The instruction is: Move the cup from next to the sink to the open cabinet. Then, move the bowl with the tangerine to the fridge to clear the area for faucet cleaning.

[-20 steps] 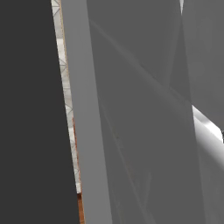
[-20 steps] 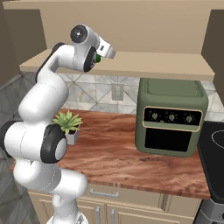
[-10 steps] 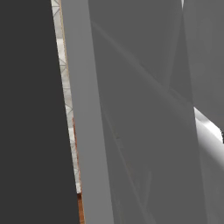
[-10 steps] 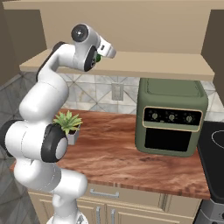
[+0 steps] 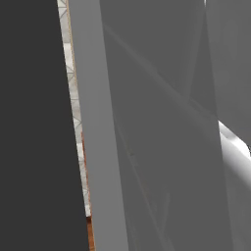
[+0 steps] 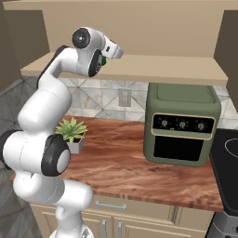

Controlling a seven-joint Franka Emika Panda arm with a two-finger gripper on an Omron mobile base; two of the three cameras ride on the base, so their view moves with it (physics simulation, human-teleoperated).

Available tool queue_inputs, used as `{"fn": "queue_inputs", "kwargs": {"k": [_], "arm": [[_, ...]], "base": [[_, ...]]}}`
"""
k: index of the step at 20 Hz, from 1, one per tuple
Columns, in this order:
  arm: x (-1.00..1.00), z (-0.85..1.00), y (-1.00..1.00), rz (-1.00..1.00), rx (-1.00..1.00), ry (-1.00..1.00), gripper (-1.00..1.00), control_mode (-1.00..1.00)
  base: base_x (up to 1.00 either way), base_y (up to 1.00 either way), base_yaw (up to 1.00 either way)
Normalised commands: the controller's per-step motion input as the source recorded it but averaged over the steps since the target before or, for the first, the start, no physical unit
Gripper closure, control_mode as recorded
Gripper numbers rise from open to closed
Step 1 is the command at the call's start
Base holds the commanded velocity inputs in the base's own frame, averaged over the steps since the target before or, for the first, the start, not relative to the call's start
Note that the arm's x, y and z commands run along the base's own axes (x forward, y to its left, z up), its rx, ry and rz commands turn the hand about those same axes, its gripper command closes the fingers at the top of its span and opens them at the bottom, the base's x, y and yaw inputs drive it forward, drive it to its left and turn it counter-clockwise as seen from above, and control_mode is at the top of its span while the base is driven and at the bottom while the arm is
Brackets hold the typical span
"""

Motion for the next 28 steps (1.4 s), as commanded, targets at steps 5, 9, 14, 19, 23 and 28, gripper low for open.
{"fn": "queue_inputs", "kwargs": {"k": [5, 9, 14, 19, 23, 28], "arm": [[0.72, -0.3, 0.02, -0.12, -0.07, 0.0, -1.0, -1.0], [0.53, -0.13, 0.01, -0.11, -0.03, 0.02, -1.0, -1.0], [-0.68, 0.95, 0.09, -0.01, 0.0, -0.2, -1.0, -1.0], [-1.0, -0.45, 0.07, 0.1, -0.05, -0.14, -1.0, -1.0], [-1.0, -1.0, 0.0, 0.15, -0.06, 0.02, -1.0, -1.0], [-1.0, -1.0, -0.01, 0.11, -0.02, 0.05, -1.0, -1.0]], "base": [[0.0, 0.0, 0.0], [0.0, 0.0, 0.0], [0.0, 0.0, 0.0], [0.0, 0.0, 0.0], [0.0, 0.0, 0.0], [0.0, 0.0, 0.0]]}}
